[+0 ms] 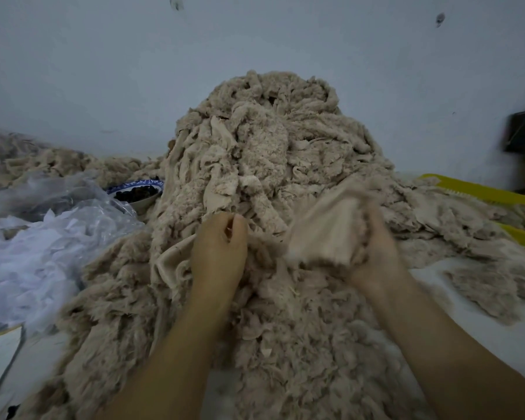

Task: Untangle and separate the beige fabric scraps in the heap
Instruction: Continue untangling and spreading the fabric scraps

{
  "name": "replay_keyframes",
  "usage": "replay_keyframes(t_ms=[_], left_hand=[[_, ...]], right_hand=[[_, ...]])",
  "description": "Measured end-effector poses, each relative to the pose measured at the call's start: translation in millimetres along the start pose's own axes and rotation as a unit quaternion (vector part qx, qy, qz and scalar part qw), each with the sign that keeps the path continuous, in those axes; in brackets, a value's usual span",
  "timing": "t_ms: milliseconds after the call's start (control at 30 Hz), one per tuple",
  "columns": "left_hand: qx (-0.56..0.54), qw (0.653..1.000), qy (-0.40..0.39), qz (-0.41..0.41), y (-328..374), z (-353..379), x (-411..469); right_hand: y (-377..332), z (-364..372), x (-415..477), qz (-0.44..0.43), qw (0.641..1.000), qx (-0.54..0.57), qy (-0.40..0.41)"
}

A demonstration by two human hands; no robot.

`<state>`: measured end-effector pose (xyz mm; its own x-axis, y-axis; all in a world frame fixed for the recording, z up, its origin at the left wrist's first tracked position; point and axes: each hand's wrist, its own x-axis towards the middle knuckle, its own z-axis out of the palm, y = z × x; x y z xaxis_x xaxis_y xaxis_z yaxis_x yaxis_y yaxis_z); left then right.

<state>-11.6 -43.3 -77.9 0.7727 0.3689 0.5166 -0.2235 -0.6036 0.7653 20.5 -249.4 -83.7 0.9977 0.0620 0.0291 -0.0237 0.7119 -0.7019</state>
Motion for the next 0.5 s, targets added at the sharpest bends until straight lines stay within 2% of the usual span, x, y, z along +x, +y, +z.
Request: replay_keyframes(t_ms=[33, 67, 100, 167, 233, 333, 400, 500], left_hand=[[0.053, 0.998, 0.021, 0.021, -3.6, -1.5, 2.3], [0.115, 0.992, 0.037, 0.029, -7.3, -2.8, 4.3], [0.175, 0.983, 0.043, 0.028, -11.0, -3.5, 6.9], [0.257, 0.966, 0.013, -0.005, -16.1, -4.9, 8.3], [0.285, 0.955, -0.051, -0.069, -19.5, -6.0, 7.4], [0.262, 0.948, -0.134, -0.122, -25.0, -7.8, 10.4], [0.206, 0.962, -0.133, -0.117, -23.4, -7.2, 13.3], [0.065, 0.992, -0.067, -0.084, -14.2, -5.4, 11.8]], right_hand=[[-6.5, -3.4, 1.3, -0.017, 0.994, 0.108, 0.008], [-8.3, -6.7, 1.5, -0.02, 0.986, 0.16, 0.029], [-4.8, -7.8, 0.7, -0.004, 0.987, 0.15, 0.054], [12.3, -6.5, 1.9, 0.039, 0.995, 0.016, 0.089], [26.5, -2.6, 2.1, 0.041, 0.987, -0.139, 0.068], [36.9, 2.1, 0.2, -0.015, 0.931, -0.363, 0.013], [41.7, -2.0, -3.1, -0.029, 0.882, -0.469, -0.031], [43.2, -3.0, -5.8, -0.046, 0.836, -0.541, -0.076]])
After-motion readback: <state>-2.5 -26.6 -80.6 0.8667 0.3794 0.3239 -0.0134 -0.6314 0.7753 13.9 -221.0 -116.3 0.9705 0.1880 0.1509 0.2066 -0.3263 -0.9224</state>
